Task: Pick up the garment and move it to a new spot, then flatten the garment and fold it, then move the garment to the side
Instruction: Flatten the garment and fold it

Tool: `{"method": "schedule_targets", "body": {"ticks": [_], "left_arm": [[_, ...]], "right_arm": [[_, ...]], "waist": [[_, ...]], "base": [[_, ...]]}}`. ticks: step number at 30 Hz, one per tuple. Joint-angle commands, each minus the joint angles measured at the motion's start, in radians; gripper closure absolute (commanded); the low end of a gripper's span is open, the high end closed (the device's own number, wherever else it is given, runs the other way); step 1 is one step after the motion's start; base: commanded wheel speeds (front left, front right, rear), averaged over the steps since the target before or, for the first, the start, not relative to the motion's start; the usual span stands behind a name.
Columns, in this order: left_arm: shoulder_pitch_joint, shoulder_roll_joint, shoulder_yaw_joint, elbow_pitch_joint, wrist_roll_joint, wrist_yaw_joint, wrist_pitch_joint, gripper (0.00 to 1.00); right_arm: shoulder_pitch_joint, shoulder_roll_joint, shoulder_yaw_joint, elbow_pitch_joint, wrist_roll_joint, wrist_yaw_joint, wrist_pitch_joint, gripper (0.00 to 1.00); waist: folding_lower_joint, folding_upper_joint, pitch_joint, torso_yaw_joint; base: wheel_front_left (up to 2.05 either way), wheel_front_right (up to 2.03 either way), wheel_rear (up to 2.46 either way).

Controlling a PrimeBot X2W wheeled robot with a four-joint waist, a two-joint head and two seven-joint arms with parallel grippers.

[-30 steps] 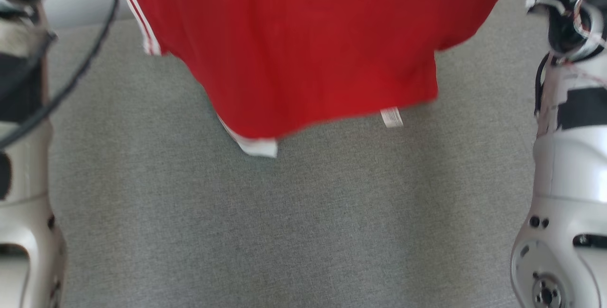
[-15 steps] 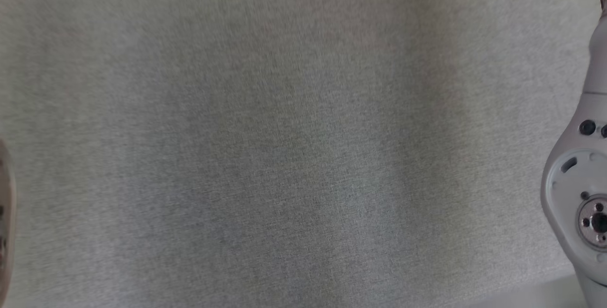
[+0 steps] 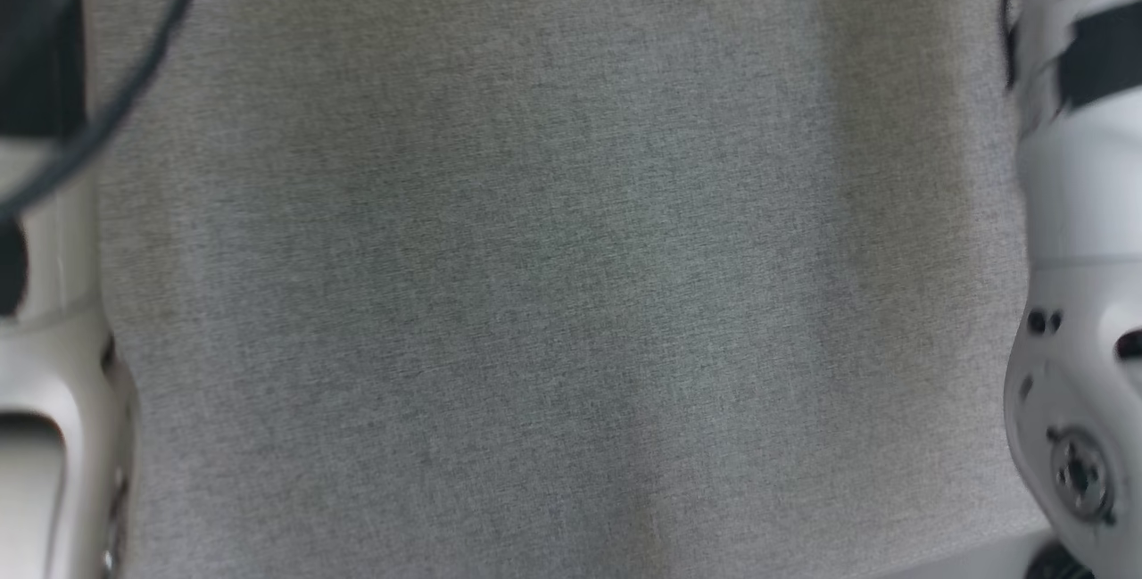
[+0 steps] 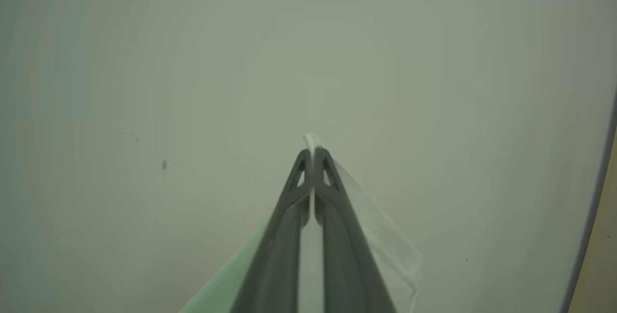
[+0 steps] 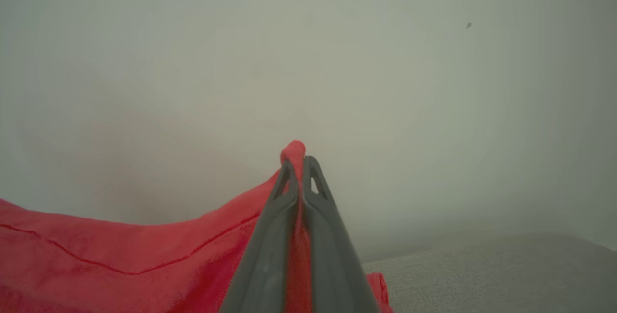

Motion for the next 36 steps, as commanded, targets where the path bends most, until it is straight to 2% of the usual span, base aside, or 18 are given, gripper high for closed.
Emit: {"method": "schedule_targets", "body": {"ticks": [1,7,10,14,16,19,23,26,27,32,36], "left_arm": [[0.059,0.007,-0.001,-0.026,-0.033,-0.008,-0.003,1.00],[0.331,0.040,0.027,-0.143,-0.169,-0.005,0.029,1.00],[0.490,0.040,0.034,-0.228,-0.213,0.016,0.080,1.00],[0.715,0.048,0.005,-0.347,-0.205,0.054,0.117,1.00],[0.824,0.031,-0.006,-0.395,-0.222,0.072,0.124,1.00],[0.970,-0.010,0.003,-0.468,-0.280,0.098,0.123,1.00],[1.160,-0.046,0.000,-0.558,-0.362,0.107,0.129,1.00],[1.279,-0.057,-0.030,-0.601,-0.391,0.113,0.152,1.00],[1.279,-0.057,-0.030,-0.601,-0.391,0.113,0.152,1.00],[1.430,-0.066,-0.089,-0.627,-0.426,0.124,0.186,1.00],[1.519,-0.056,-0.128,-0.616,-0.436,0.142,0.226,1.00]], "right_arm": [[0.043,-0.023,0.029,-0.010,0.041,-0.002,0.026,1.00],[0.251,-0.092,0.098,-0.105,0.157,-0.002,0.167,1.00],[0.367,-0.125,0.086,-0.168,0.182,-0.002,0.268,1.00],[0.516,-0.137,0.054,-0.262,0.216,-0.002,0.394,1.00],[0.594,-0.136,0.026,-0.308,0.209,-0.002,0.437,1.00],[0.699,-0.115,-0.025,-0.371,0.191,-0.002,0.502,1.00],[0.828,-0.087,-0.112,-0.434,0.148,-0.002,0.571,1.00],[0.909,-0.045,-0.206,-0.478,0.115,-0.002,0.600,1.00],[0.909,-0.045,-0.206,-0.478,0.115,-0.002,0.600,1.00],[1.026,0.047,-0.347,-0.572,0.072,-0.002,0.632,1.00],[1.107,0.080,-0.400,-0.633,0.081,-0.002,0.647,1.00]], "waist": [[-0.0004,-0.0003,-0.048,0.042],[-0.0004,-0.0003,-0.176,0.090],[-0.0004,-0.0003,-0.242,0.110],[-0.0004,-0.0003,-0.323,0.136],[-0.0004,-0.0003,-0.363,0.146],[-0.0004,-0.0003,-0.417,0.157],[-0.0004,-0.0003,-0.482,0.173],[-0.0004,-0.0003,-0.523,0.188],[-0.0004,-0.0003,-0.523,0.188],[-0.0004,-0.0003,-0.563,0.205],[-0.0004,-0.0003,-0.575,0.207]], "base": [[0.00,0.00,0.00],[0.00,0.00,0.00],[0.00,0.00,0.00],[0.00,0.00,0.00],[0.00,0.00,0.00],[0.00,0.00,0.00],[0.00,0.00,0.00],[0.00,0.00,0.00],[0.00,0.00,0.00],[0.00,0.00,0.00],[0.00,0.00,0.00]]}}
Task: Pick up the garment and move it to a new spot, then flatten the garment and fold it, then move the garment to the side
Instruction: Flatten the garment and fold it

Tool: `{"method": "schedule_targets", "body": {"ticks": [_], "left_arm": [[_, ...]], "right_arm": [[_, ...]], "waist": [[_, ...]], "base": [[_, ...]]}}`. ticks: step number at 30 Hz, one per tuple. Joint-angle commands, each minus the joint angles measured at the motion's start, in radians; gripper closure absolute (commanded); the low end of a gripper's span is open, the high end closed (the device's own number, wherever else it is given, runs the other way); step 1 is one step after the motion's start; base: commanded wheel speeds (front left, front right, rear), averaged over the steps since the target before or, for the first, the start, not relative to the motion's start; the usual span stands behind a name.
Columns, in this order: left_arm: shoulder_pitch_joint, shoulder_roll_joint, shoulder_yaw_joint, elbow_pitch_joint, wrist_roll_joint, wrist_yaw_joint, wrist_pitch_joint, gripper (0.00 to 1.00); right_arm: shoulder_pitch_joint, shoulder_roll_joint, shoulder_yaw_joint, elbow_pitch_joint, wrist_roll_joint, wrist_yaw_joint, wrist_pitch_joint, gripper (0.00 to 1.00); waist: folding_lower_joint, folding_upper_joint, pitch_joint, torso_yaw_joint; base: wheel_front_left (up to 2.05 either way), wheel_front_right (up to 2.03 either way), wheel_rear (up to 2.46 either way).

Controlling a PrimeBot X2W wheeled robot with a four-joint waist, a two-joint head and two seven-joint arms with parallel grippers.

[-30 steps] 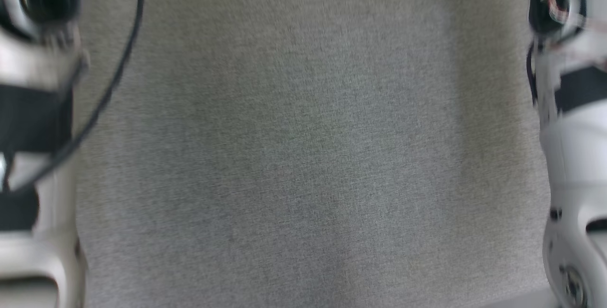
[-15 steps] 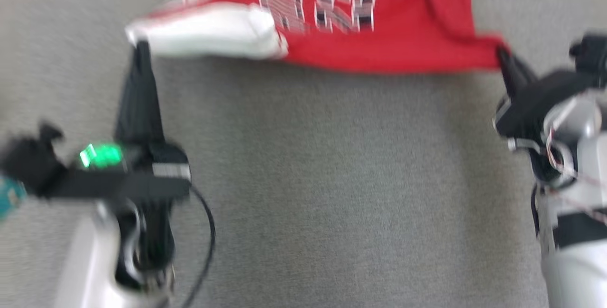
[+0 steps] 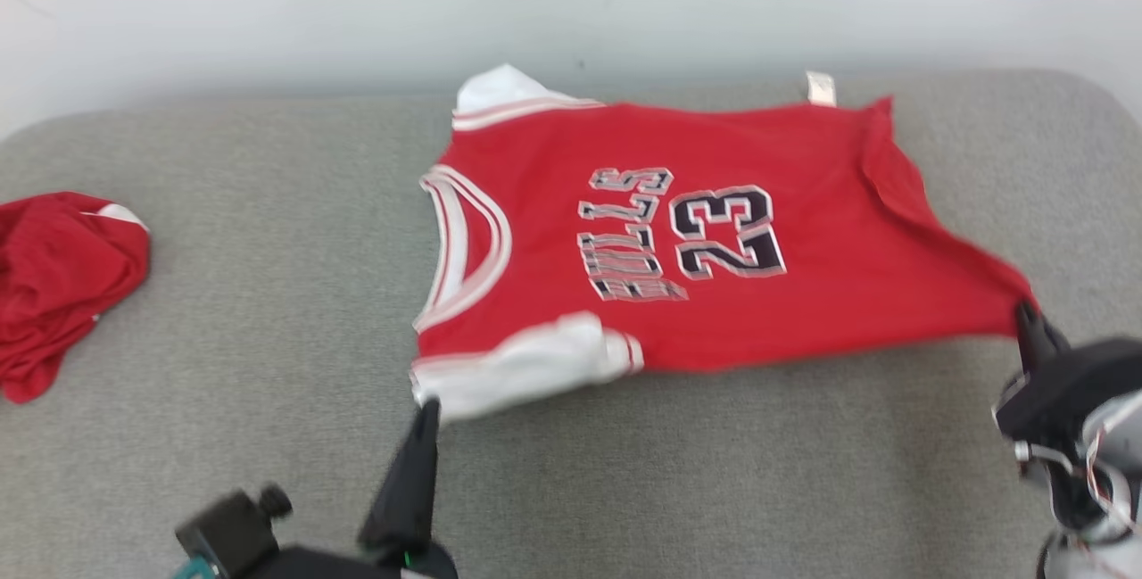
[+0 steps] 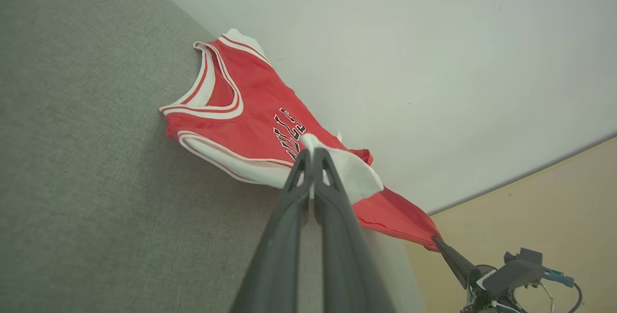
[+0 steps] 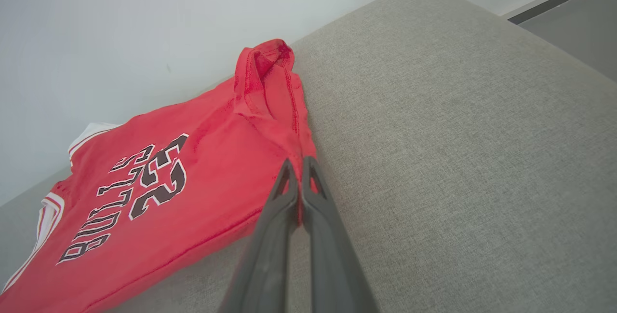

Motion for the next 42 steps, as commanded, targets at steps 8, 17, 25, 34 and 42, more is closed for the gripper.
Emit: {"method": "schedule_targets", "body": {"ticks": [8,17,25,34,42], "left_arm": [[0.157,0.080,-0.024,0.035,-0.081,0.037,0.148,1.00],[0.280,0.130,-0.042,0.046,-0.154,0.057,0.250,1.00],[0.331,0.160,-0.030,0.014,-0.171,0.079,0.274,1.00],[0.253,0.139,-0.013,0.029,-0.156,-0.003,0.208,1.00],[0.031,0.096,-0.033,0.108,-0.096,-0.029,0.190,1.00]], "right_arm": [[0.166,0.011,0.017,-0.009,-0.052,-0.002,-0.007,1.00],[0.262,0.011,-0.019,0.107,-0.061,-0.002,-0.053,1.00],[0.292,0.011,-0.036,0.128,-0.057,-0.002,-0.064,1.00],[0.265,0.011,-0.029,0.122,0.030,-0.002,-0.096,1.00],[0.172,0.011,0.000,0.107,0.049,-0.002,-0.115,1.00]], "waist": [[0.0003,0.0003,-0.035,0.021],[0.0003,0.0003,-0.056,0.024],[0.0003,0.0003,-0.064,0.018],[0.0003,0.0003,-0.065,0.011],[0.0003,0.0003,-0.037,0.005]], "base": [[0.00,0.00,0.00],[0.00,0.00,0.00],[0.00,0.00,0.00],[0.00,0.00,0.00],[0.00,0.00,0.00]]}}
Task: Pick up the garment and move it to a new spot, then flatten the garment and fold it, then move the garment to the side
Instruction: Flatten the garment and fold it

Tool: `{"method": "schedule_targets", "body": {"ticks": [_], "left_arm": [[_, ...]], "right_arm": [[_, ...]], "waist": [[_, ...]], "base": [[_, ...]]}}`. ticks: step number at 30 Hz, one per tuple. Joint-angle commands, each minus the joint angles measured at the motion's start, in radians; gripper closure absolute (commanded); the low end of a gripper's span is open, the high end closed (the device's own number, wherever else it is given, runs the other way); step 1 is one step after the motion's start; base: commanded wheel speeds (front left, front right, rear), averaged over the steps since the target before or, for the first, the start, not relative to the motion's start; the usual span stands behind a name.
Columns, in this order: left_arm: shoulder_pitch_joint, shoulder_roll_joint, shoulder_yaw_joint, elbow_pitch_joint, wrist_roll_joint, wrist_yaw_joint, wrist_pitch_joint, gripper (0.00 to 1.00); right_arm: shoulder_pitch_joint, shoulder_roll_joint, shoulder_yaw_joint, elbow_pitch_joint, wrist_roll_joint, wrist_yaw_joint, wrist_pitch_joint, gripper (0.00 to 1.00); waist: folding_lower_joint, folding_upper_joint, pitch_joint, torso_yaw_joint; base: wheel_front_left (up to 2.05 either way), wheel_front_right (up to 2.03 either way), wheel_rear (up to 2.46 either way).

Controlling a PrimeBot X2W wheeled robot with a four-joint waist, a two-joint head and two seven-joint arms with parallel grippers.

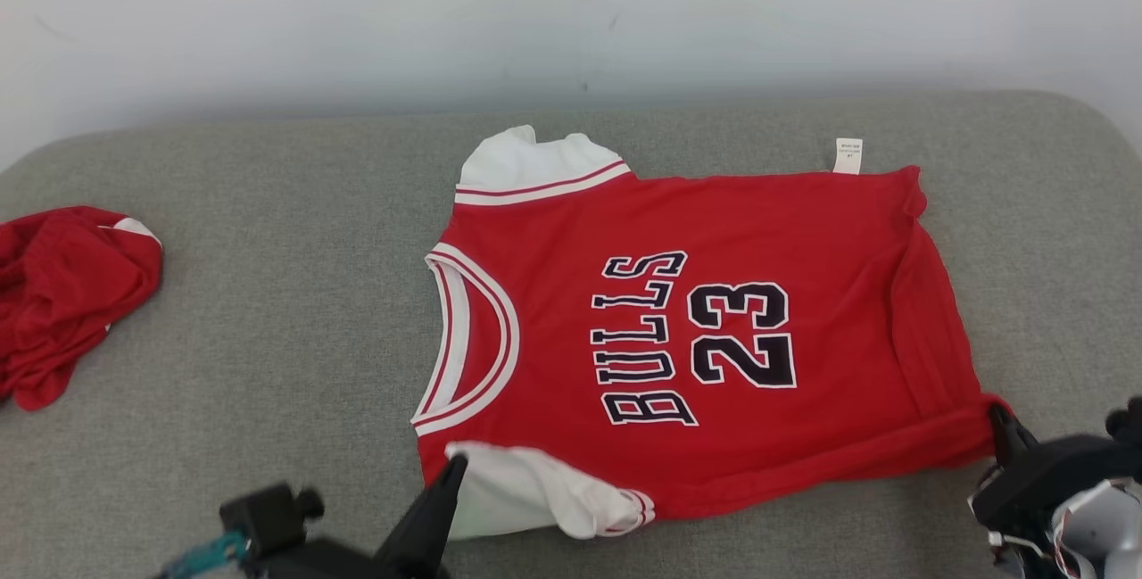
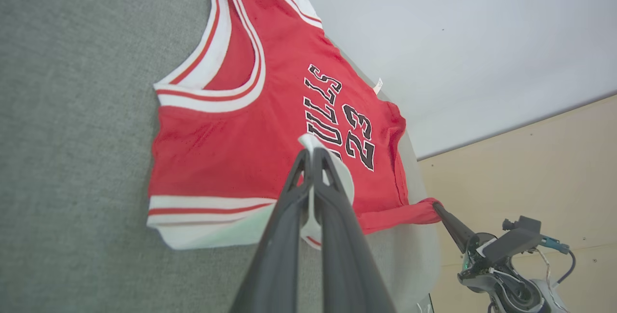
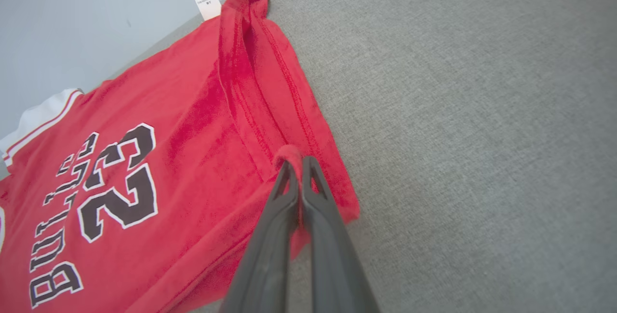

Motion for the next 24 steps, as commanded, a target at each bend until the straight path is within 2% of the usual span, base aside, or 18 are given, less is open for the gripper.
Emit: {"method": "schedule_targets", "body": {"ticks": [1,6,12,18,24], "left_arm": [[-0.052,-0.013,-0.006,0.019,0.029,0.007,-0.013,1.00],[-0.228,-0.052,-0.019,0.122,0.124,0.016,-0.069,1.00],[-0.394,-0.071,-0.065,0.240,0.235,0.017,-0.114,1.00],[-0.510,-0.088,-0.082,0.323,0.280,0.001,-0.150,1.00],[-0.582,-0.077,-0.084,0.373,0.314,-0.007,-0.176,1.00]], "right_arm": [[-0.024,0.003,0.009,0.003,0.013,-0.002,0.000,1.00],[-0.100,0.003,0.045,0.028,-0.002,-0.002,0.007,1.00],[-0.166,0.003,0.060,0.090,-0.036,-0.002,-0.019,1.00],[-0.219,0.003,0.074,0.126,-0.043,-0.002,-0.086,1.00],[-0.249,0.003,0.067,0.126,-0.040,-0.002,-0.156,1.00]], "waist": [[0.0000,-0.0001,0.013,-0.003],[0.0000,-0.0001,0.045,-0.010],[0.0000,-0.0001,0.084,-0.017],[0.0000,-0.0001,0.122,-0.026],[0.0000,-0.0001,0.144,-0.034]], "base": [[0.00,0.00,0.00],[0.00,0.00,0.00],[0.00,0.00,0.00],[0.00,0.00,0.00],[0.00,0.00,0.00]]}}
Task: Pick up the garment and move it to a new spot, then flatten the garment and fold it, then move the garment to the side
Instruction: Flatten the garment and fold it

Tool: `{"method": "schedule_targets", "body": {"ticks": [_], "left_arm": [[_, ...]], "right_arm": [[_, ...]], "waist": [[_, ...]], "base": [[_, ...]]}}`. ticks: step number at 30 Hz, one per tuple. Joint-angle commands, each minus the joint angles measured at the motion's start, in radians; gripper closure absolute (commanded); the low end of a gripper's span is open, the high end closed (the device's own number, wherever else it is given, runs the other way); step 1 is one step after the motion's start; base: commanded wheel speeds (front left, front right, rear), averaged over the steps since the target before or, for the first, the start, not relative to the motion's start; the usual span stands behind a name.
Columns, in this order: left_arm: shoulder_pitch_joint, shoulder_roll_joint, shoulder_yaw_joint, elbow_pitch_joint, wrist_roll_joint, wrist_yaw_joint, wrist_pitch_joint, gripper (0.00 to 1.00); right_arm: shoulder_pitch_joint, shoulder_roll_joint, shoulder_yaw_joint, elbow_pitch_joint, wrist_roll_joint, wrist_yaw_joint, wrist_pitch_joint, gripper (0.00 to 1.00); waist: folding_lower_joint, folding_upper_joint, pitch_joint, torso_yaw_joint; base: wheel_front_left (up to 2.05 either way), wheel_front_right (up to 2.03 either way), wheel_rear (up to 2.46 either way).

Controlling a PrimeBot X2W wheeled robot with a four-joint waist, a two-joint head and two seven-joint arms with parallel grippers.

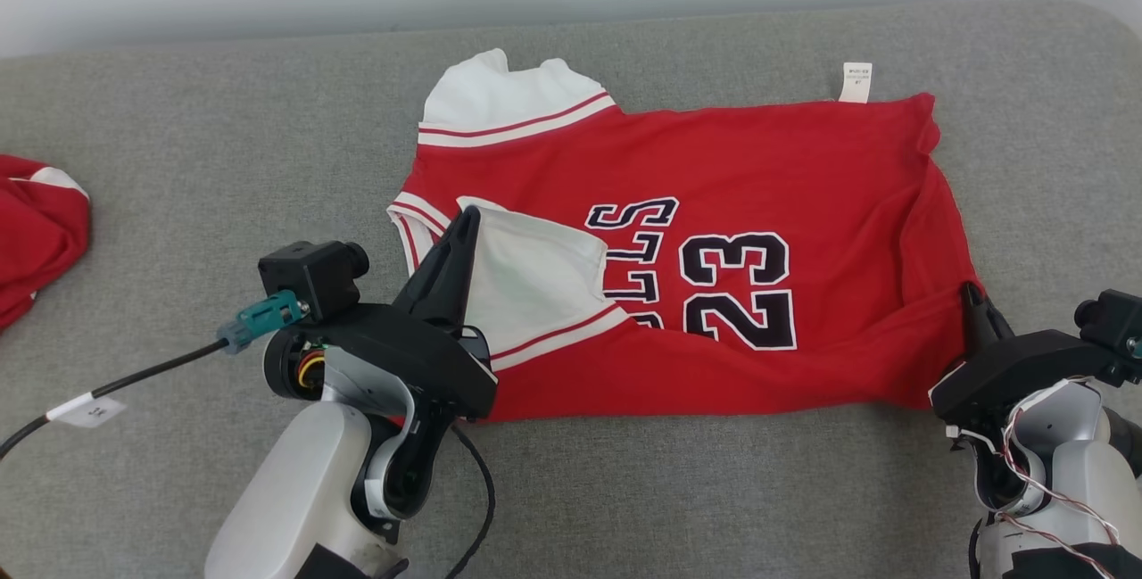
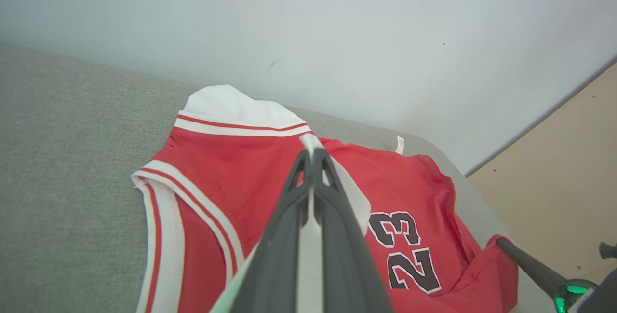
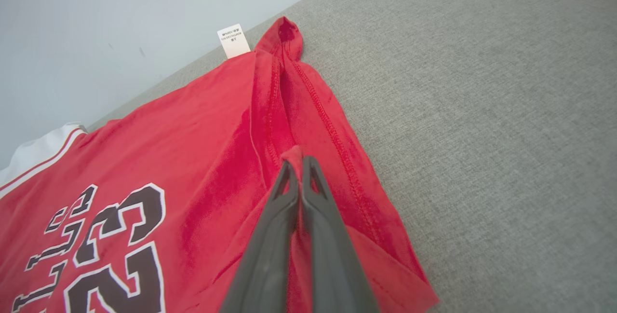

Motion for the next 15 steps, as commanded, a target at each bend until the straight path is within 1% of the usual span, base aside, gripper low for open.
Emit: {"method": "schedule_targets", "body": {"ticks": [1,5,8,12,15], "left_arm": [[-0.016,0.001,0.003,0.010,0.002,-0.007,-0.012,1.00],[-0.032,-0.002,0.011,0.030,-0.005,-0.010,-0.028,1.00],[-0.035,-0.002,0.026,0.035,-0.010,-0.001,-0.050,1.00],[-0.039,0.006,0.026,0.042,-0.005,-0.007,-0.052,1.00],[-0.050,0.007,0.019,0.051,0.003,-0.012,-0.050,1.00]], "right_arm": [[-0.013,0.003,-0.004,0.001,0.000,-0.002,-0.016,1.00],[-0.024,0.003,0.001,0.005,-0.007,-0.002,-0.035,1.00],[-0.030,0.003,-0.001,-0.007,0.017,-0.002,-0.064,1.00],[-0.016,0.003,-0.007,-0.012,0.024,-0.002,-0.079,1.00],[-0.011,0.003,-0.014,-0.002,0.009,-0.002,-0.082,1.00]], "waist": [[-0.0002,-0.0001,0.008,-0.006],[-0.0002,-0.0001,0.016,-0.010],[-0.0002,-0.0001,0.020,-0.009],[-0.0002,-0.0001,0.026,-0.005],[-0.0002,-0.0001,0.027,-0.004]], "base": [[0.00,0.00,0.00],[0.00,0.00,0.00],[0.00,0.00,0.00],[0.00,0.00,0.00],[0.00,0.00,0.00]]}}
